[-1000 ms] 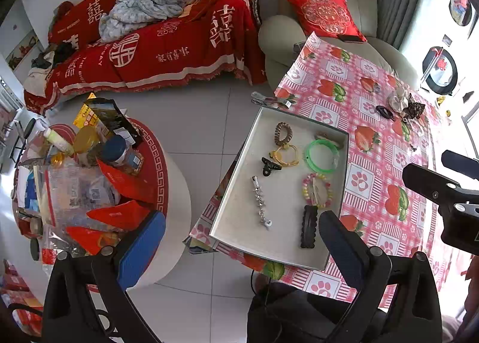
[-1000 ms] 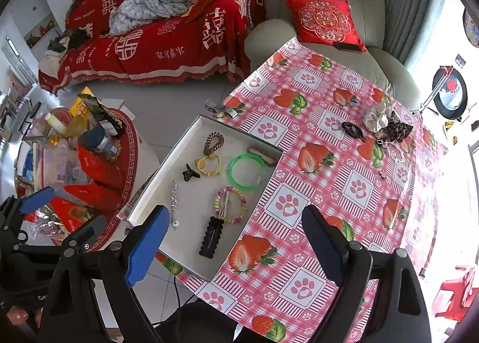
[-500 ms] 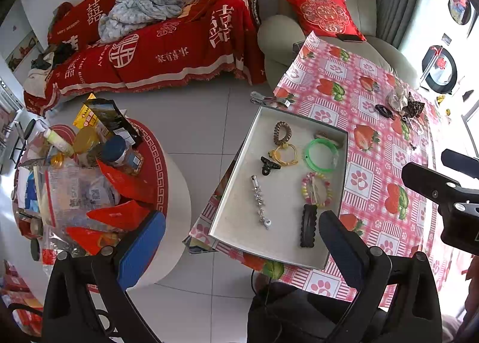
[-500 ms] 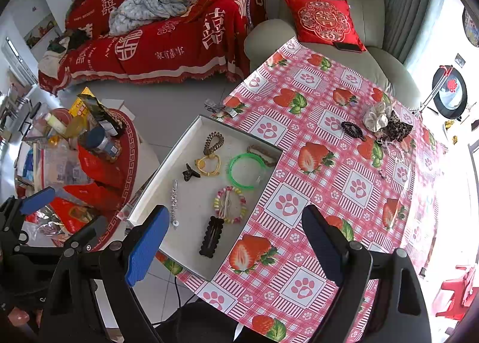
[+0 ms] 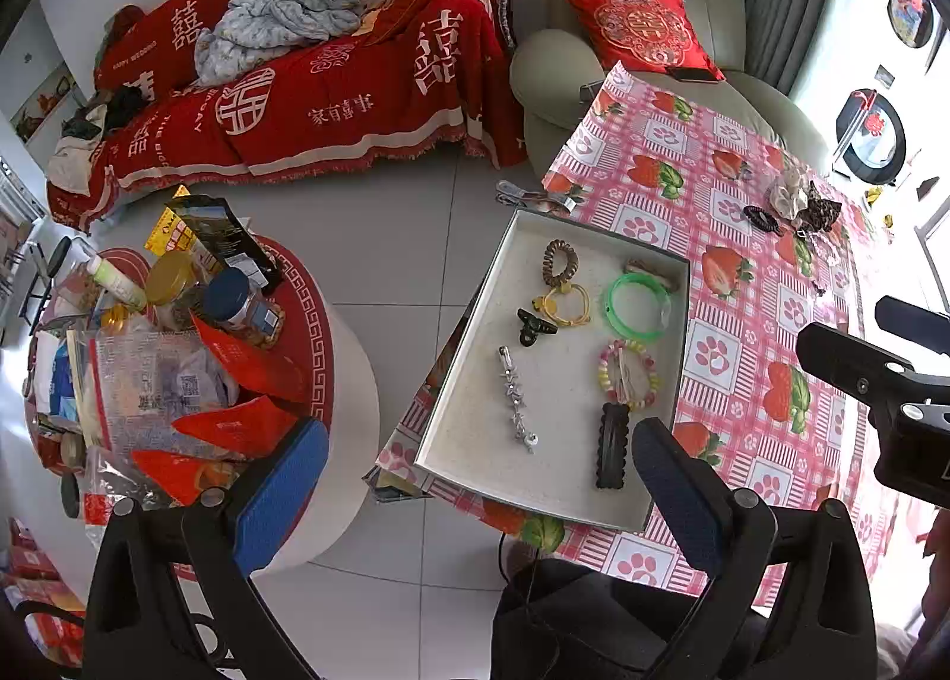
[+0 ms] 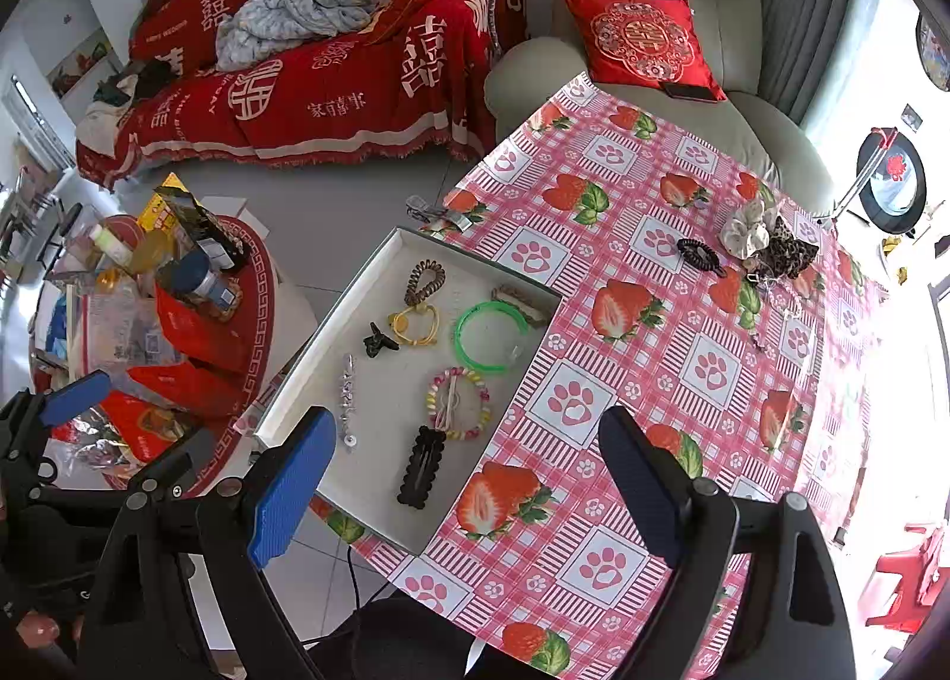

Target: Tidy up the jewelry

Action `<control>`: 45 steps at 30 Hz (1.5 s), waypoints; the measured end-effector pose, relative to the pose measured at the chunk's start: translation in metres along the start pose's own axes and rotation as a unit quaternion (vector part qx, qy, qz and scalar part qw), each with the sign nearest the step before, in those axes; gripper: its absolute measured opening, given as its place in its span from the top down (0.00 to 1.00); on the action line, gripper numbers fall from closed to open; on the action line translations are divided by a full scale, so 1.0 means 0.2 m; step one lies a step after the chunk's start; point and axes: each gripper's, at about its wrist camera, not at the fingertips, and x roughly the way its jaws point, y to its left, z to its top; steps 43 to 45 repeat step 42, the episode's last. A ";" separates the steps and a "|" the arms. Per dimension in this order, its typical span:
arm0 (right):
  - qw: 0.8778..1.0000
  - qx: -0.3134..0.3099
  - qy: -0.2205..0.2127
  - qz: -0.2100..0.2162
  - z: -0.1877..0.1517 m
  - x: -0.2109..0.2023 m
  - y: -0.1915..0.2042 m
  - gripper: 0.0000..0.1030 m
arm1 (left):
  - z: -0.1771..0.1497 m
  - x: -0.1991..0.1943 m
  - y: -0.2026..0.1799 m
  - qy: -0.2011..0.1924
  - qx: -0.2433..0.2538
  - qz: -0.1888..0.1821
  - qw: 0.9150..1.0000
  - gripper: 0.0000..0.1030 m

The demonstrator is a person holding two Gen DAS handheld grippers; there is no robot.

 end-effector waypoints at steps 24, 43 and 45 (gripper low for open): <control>1.000 0.000 0.001 0.000 -0.01 0.00 0.00 0.11 | 0.00 0.00 0.00 0.000 0.001 0.001 1.000 0.00; 1.000 -0.002 0.005 0.003 -0.04 0.01 0.01 0.11 | -0.01 0.02 0.02 0.001 0.010 0.003 1.000 0.00; 1.000 -0.002 0.005 0.003 -0.04 0.01 0.01 0.11 | -0.01 0.02 0.02 0.001 0.010 0.003 1.000 0.00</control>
